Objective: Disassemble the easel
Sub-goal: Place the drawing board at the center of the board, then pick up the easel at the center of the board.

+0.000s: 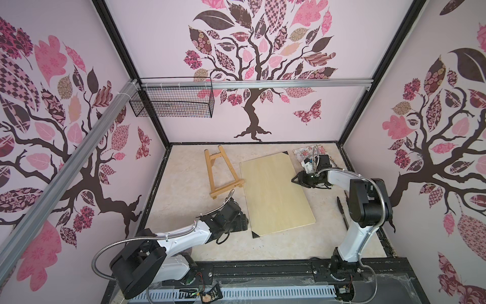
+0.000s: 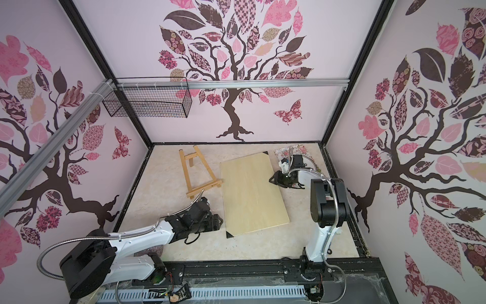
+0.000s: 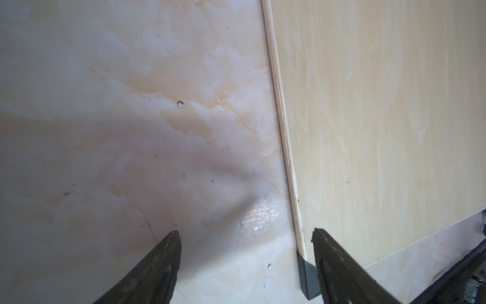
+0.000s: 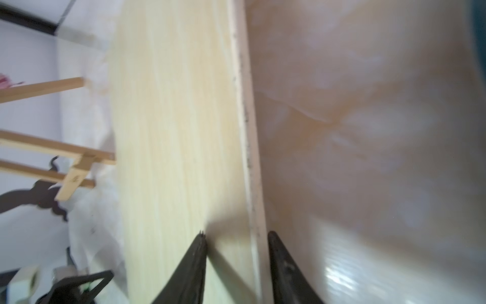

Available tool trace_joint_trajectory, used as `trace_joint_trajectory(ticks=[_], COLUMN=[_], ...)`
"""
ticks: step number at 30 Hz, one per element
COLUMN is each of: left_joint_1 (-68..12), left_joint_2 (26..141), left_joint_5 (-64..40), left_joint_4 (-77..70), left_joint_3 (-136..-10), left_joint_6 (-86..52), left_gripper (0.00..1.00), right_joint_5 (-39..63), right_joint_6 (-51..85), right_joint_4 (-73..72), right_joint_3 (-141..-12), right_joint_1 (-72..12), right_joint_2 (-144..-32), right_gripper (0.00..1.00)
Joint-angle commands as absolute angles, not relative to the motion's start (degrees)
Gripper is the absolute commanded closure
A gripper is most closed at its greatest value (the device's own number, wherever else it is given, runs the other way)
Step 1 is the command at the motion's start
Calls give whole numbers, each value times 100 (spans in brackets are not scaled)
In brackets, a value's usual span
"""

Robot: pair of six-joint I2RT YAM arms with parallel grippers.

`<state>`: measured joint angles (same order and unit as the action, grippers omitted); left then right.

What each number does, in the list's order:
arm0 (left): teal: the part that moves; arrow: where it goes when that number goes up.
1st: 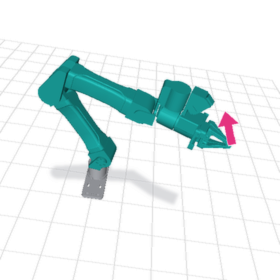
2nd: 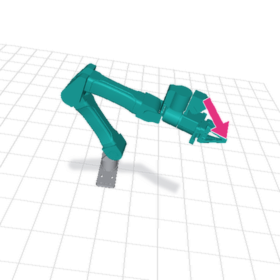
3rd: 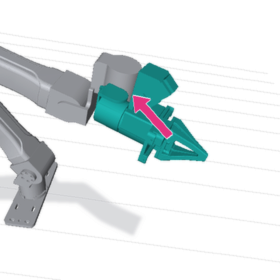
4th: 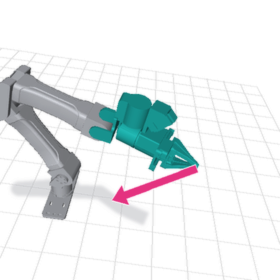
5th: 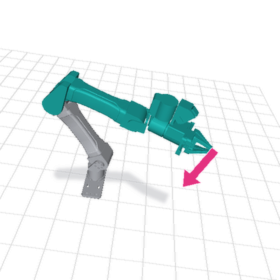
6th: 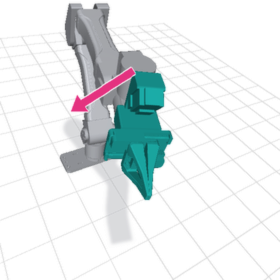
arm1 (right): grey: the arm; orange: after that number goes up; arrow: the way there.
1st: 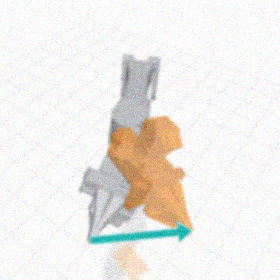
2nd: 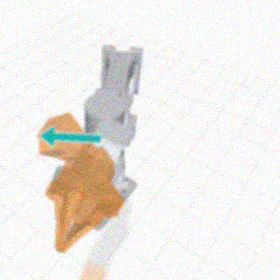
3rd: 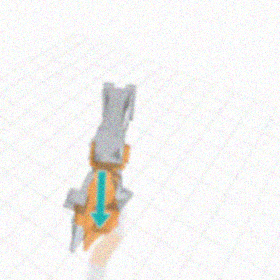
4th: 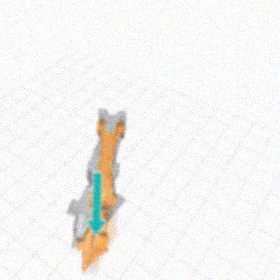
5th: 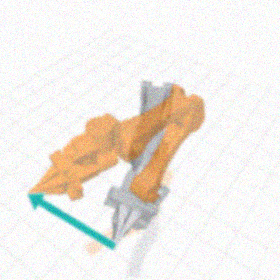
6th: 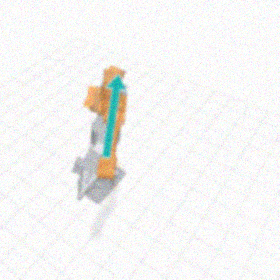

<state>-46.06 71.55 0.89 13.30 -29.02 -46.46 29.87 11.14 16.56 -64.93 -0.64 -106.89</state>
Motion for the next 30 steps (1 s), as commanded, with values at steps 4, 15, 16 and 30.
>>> trace_joint_trajectory(ticks=[4, 15, 16, 30], left_joint_1=[-4623, -3059, -2732, -264], left_joint_2=[6754, 6263, 6288, 7643], left_joint_5=[632, 680, 491, -1985], left_joint_4=[2748, 3947, 3922, 2522], left_joint_3=[-3728, -5134, -5227, -5898], left_joint_6=[-3969, -2333, -2197, -1095], left_gripper=[19, 15, 15, 17], right_joint_5=[1944, 1662, 1700, 1407], right_joint_6=[1011, 1019, 1052, 1692], right_joint_4=[2331, 2794, 2803, 2159], right_joint_3=[-6464, -6548, -6512, -5856], right_joint_1=[-53, -420, -477, -1845], right_joint_2=[-10334, -9403, -9281, -8416], right_gripper=[48, 42, 42, 39])
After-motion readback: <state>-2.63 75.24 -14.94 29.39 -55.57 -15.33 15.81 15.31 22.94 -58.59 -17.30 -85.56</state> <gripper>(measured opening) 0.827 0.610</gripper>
